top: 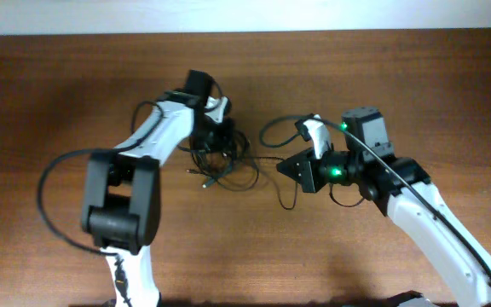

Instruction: Untangle cables

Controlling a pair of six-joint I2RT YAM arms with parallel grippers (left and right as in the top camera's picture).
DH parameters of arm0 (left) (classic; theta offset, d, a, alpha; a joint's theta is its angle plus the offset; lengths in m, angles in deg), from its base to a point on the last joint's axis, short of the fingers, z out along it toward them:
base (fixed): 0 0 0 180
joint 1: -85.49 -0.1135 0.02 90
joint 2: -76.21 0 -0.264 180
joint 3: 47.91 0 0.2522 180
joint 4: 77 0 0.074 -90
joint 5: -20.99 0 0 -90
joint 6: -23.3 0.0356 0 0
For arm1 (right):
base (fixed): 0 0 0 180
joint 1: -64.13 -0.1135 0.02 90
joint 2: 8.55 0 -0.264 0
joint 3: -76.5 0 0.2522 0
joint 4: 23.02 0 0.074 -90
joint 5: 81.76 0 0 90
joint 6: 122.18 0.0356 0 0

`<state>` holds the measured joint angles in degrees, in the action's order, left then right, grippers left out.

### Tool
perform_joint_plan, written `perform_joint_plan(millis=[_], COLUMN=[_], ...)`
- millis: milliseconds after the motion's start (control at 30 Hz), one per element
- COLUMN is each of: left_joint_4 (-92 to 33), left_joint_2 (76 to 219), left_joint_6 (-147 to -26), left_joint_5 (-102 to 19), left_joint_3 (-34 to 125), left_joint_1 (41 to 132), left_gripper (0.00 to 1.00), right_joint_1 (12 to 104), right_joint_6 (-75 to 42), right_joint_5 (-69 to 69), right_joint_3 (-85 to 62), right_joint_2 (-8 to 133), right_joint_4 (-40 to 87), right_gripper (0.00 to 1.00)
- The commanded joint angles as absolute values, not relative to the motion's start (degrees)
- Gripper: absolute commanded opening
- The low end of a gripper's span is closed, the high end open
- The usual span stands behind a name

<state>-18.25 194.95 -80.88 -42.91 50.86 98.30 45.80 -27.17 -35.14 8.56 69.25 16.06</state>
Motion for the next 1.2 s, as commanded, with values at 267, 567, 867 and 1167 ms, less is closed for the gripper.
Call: perform_joint_plan(millis=[267, 567, 867, 1167], left_joint_4=[-15.12, -12.56, -12.78, -13.24], left_joint_2=[183.58, 183.65, 183.65, 184.76], left_joint_6=[-77.44, -77.16, -77.36, -82.41], left_joint_5=[-30.84, -32.81, -37.31, -51.1], left_joint_3=[52.46, 52.13, 52.13, 52.13], left_joint_1=[86.5, 86.61, 90.13, 98.2], left_gripper=[0.0, 0.1, 0.76, 0.72], right_joint_1=[46.28, 47.64, 47.6, 47.6], right_joint_6=[-32.43, -32.37, -32.35, -32.35], right_joint_5=[-25.28, -25.58, -25.8, -25.76], right_joint_3=[8.04, 8.04, 8.08, 8.1], right_joint_2=[66.43, 66.45, 66.82, 66.82], right_joint_4=[20.24, 24.94, 28.48, 28.83], right_gripper=[0.04, 0.04, 0.04, 0.04])
